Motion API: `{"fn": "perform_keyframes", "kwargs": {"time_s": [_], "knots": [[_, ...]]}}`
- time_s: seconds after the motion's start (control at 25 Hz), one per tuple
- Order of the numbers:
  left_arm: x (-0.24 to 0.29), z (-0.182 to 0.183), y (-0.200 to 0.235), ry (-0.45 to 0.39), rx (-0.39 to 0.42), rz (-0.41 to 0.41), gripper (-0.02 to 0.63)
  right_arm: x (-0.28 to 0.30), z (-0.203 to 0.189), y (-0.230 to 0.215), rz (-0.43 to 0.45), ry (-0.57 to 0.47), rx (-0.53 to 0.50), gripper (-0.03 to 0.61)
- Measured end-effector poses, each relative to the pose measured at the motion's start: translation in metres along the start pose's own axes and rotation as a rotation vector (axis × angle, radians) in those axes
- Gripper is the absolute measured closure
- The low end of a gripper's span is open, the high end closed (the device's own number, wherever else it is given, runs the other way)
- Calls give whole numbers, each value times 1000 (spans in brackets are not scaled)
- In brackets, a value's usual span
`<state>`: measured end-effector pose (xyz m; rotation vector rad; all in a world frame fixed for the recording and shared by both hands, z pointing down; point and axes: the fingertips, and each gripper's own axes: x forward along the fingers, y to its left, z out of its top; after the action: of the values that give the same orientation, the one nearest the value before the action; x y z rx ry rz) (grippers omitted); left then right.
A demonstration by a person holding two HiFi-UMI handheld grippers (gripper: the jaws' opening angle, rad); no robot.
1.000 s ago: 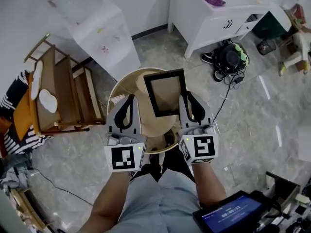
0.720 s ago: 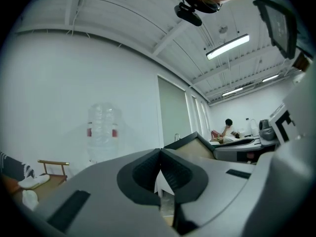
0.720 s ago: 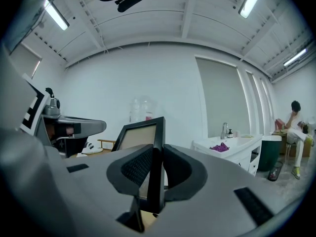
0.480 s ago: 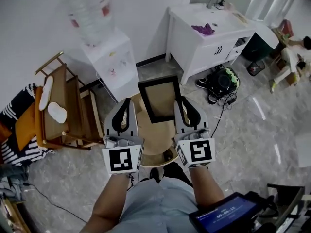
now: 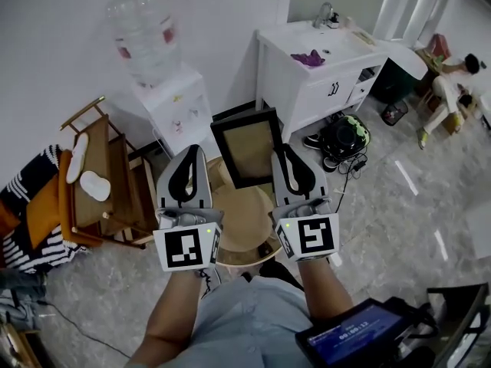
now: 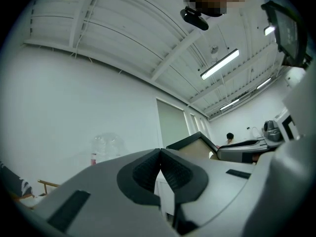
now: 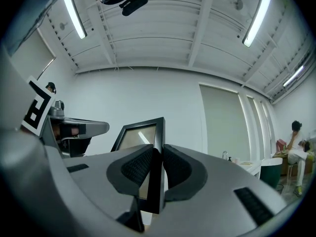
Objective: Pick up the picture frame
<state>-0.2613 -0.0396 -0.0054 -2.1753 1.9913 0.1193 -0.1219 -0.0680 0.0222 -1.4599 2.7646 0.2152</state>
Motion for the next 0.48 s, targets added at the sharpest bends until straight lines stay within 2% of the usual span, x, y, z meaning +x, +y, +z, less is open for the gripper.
{"fn": "perform_keyframes", "kwargs": {"time_s": [0.48], "knots": [[-14, 22, -14, -46, 5, -25, 603, -24, 14, 3, -8, -22, -41, 497]]}}
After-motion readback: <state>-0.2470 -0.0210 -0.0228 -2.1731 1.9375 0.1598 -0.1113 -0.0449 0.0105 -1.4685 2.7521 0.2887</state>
